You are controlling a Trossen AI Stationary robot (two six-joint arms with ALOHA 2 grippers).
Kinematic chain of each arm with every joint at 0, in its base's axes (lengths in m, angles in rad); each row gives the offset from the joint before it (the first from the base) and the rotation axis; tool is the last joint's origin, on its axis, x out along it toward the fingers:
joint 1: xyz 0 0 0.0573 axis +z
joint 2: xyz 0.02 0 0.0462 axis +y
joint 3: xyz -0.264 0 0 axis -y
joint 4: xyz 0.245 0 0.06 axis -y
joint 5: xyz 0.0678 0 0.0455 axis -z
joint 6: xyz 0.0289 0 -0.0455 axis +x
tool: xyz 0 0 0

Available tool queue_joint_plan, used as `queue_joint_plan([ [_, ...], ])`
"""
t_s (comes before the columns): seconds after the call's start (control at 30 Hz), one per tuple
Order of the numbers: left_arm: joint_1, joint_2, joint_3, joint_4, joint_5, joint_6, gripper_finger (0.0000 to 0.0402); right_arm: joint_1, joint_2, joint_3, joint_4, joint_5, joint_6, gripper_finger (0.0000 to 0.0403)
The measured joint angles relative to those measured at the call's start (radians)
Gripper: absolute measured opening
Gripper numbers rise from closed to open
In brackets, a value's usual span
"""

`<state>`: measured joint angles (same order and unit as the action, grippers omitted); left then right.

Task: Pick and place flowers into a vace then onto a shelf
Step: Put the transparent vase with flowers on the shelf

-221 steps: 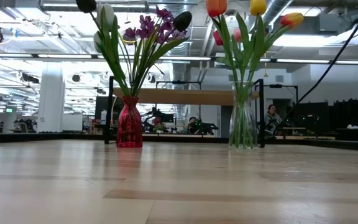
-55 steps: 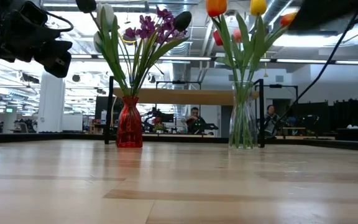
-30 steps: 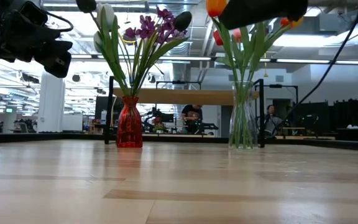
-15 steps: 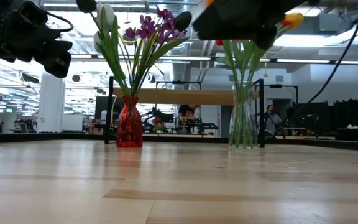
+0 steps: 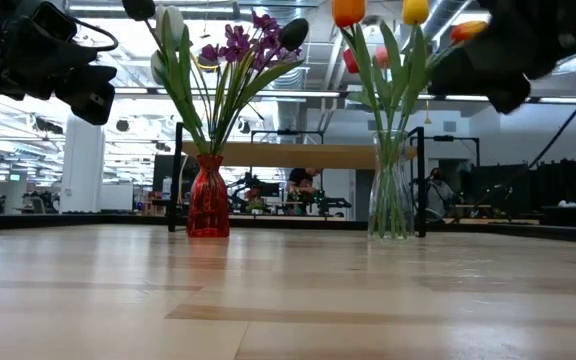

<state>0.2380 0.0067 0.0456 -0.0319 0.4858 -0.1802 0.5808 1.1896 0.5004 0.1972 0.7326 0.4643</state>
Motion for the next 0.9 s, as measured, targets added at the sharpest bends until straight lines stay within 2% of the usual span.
queue_joint_plan([
  [0.2, 0.0, 0.0, 0.0, 0.0, 0.0, 0.0, 0.0119, -0.017, -0.109, -0.121, -0.01, -0.027, 0.009, 0.0133],
  [0.4, 0.0, 0.0, 0.0, 0.0, 0.0, 0.0, 0.0119, -0.088, -0.179, -0.174, -0.09, -0.027, 0.008, 0.0211],
  [0.53, 0.0, 0.0, 0.0, 0.0, 0.0, 0.0, 0.0119, -0.154, -0.169, -0.186, -0.093, -0.027, 0.008, 0.0253],
  [0.73, 0.0, 0.0, 0.0, 0.0, 0.0, 0.0, 0.0119, -0.243, -0.137, -0.187, -0.087, -0.04, 0.008, 0.0265],
  [0.9, 0.0, 0.0, 0.0, 0.0, 0.0, 0.0, 0.0119, -0.294, -0.137, -0.187, -0.036, -0.108, -0.001, 0.0266],
])
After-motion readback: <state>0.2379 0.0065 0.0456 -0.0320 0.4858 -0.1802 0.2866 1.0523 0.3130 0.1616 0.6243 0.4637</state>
